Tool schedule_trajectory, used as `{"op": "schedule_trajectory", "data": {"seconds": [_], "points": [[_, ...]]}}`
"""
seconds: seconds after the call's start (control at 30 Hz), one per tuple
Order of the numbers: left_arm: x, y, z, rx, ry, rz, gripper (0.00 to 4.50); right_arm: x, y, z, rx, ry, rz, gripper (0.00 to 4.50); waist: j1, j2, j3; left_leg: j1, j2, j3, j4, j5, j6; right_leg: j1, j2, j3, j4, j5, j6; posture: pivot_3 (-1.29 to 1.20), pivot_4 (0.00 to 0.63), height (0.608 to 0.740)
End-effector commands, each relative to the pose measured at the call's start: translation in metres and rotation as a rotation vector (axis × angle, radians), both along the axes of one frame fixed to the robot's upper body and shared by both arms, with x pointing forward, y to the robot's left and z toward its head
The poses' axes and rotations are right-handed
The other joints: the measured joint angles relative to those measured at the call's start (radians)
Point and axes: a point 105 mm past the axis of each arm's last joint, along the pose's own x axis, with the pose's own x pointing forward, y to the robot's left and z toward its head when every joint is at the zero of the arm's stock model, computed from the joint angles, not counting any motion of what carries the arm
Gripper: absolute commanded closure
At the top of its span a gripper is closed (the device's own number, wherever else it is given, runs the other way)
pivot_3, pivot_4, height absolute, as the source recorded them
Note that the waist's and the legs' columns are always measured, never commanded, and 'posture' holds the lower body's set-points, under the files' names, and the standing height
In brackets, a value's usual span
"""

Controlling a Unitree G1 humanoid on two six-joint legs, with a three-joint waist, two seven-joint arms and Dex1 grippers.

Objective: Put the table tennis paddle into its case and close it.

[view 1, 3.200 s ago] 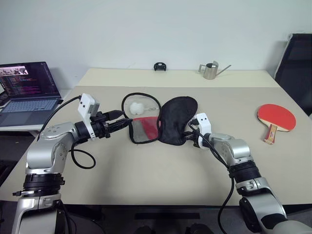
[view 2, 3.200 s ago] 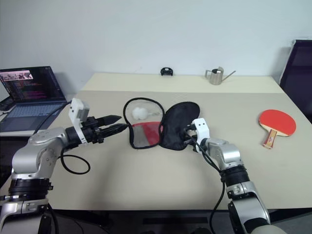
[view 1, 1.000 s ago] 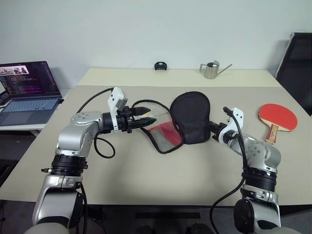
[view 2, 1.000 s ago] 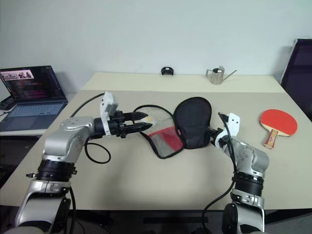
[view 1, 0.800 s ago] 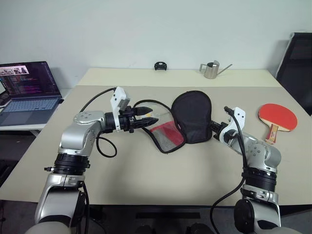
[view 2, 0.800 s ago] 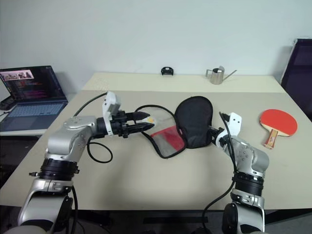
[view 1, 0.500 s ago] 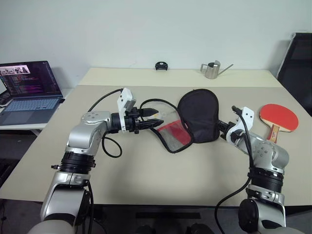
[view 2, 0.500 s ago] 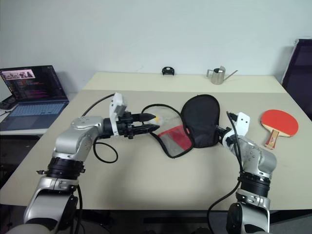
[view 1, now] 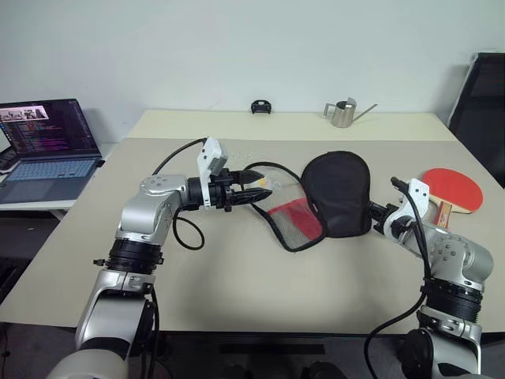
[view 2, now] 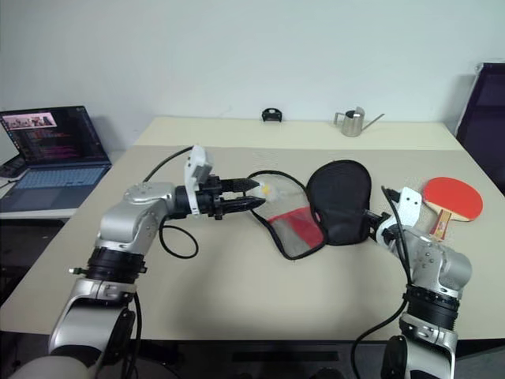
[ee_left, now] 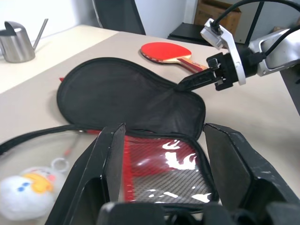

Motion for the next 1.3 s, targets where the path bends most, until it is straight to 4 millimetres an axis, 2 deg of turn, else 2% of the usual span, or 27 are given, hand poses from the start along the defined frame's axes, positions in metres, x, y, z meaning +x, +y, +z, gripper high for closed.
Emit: {"op": "schedule_trajectory", "data": {"seconds": [0.03,0.3,0.33,0.43,0.73,0.77,0.87,1.0,1.13,1.3], "points": [[0.0,-0.002,0.013,-0.004,-0.058,-0.009,1.62,-0.002,-0.004,0.014,-0.016,-0.048,0.006,4.46,0.0,0.0,0.0,0.0,0.0,0.0,0.0,0.0,0.0,0.0,0.0,0.0,0.0,0.0,0.0,0.0,0.15,0.74],[0.001,-0.002,0.012,0.0,-0.063,-0.006,1.62,0.002,0.006,0.008,-0.014,-0.026,0.021,4.46,-0.001,0.0,0.0,0.0,0.0,0.0,0.0,0.0,0.0,0.0,0.0,0.0,0.0,0.0,0.0,0.0,0.15,0.74],[0.001,-0.002,0.012,0.001,-0.064,-0.006,1.62,0.002,0.006,0.008,-0.014,-0.025,0.018,4.27,0.0,0.0,0.0,0.0,0.0,0.0,0.0,0.0,0.0,0.0,0.0,0.0,0.0,0.0,0.0,0.0,0.15,0.74],[0.001,-0.003,0.012,0.001,-0.066,-0.005,1.62,0.002,0.006,0.008,-0.022,-0.025,0.015,3.54,0.0,0.0,0.0,0.0,0.0,0.0,0.0,0.0,0.0,0.0,0.0,0.0,0.0,0.0,0.0,0.0,0.15,0.74],[0.0,-0.002,0.011,-0.001,-0.065,0.0,1.62,-0.003,-0.014,0.012,-0.11,-0.043,-0.012,0.35,0.0,0.0,0.0,0.0,0.0,0.0,0.0,0.0,0.0,0.0,0.0,0.0,0.0,0.0,0.0,0.0,0.15,0.74],[0.0,-0.002,0.011,-0.002,-0.065,0.001,1.62,-0.004,-0.016,0.018,-0.126,-0.07,-0.004,0.02,0.0,0.0,0.0,0.0,0.0,0.0,0.0,0.0,0.0,0.0,0.0,0.0,0.0,0.0,0.0,0.0,0.15,0.74],[0.0,-0.002,0.011,-0.003,-0.064,0.003,1.62,-0.006,-0.019,0.026,-0.152,-0.11,0.013,0.02,0.0,0.0,0.0,0.0,0.0,0.0,0.0,0.0,0.0,0.0,0.0,0.0,0.0,0.0,0.0,0.0,0.15,0.74],[-0.001,0.001,0.012,-0.009,-0.066,0.008,1.62,-0.01,-0.044,0.066,-0.224,-0.255,-0.01,0.02,0.001,0.0,0.0,0.0,0.0,0.0,0.0,0.0,0.0,0.0,0.0,0.0,0.0,0.0,0.0,0.0,0.15,0.74],[-0.004,0.001,0.013,-0.011,-0.071,0.002,1.62,-0.01,-0.071,0.071,-0.332,-0.267,-0.099,0.02,0.001,0.0,0.0,0.0,0.0,0.0,0.0,0.0,0.001,0.0,0.0,0.0,-0.001,0.0,0.0,0.0,0.15,0.74],[-0.004,-0.004,0.013,-0.011,-0.075,-0.006,1.62,-0.003,-0.106,0.065,-0.513,-0.222,-0.263,0.02,0.0,0.0,0.0,0.0,0.0,0.001,0.0,0.0,0.001,0.001,0.0,0.0,0.0,0.0,0.0,0.0,0.15,0.74]]}}
